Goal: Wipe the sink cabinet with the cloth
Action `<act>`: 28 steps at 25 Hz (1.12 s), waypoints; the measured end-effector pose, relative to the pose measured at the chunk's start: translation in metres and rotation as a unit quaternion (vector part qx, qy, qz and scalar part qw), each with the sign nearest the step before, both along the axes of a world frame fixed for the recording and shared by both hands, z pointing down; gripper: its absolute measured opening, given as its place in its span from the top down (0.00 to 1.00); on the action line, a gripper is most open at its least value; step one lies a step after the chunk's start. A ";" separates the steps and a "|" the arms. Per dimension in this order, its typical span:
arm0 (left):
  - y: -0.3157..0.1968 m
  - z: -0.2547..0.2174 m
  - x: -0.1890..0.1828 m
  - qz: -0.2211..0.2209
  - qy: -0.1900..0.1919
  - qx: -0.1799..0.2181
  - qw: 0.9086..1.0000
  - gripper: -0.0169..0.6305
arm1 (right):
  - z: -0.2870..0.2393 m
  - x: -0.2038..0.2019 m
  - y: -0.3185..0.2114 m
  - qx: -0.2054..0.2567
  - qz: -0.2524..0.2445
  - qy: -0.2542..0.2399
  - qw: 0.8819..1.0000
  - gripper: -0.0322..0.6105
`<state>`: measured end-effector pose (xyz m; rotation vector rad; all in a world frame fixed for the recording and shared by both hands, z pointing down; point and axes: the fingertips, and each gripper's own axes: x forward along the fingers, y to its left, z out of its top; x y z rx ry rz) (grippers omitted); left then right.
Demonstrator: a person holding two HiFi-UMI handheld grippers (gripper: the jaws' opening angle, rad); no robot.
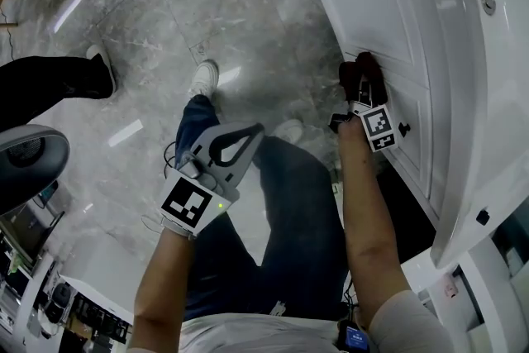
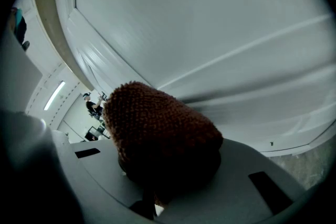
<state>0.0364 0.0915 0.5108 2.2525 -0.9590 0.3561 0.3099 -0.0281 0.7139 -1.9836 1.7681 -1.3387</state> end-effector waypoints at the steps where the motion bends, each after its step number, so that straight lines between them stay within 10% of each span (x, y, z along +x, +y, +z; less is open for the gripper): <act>1: 0.001 0.000 0.002 0.003 -0.001 0.000 1.000 0.95 | 0.002 0.003 0.004 -0.002 0.001 0.001 1.000 0.87; 28: 0.034 -0.026 0.060 0.079 0.084 -0.012 0.993 0.95 | -0.005 0.119 0.162 -0.076 0.080 0.074 0.991 0.87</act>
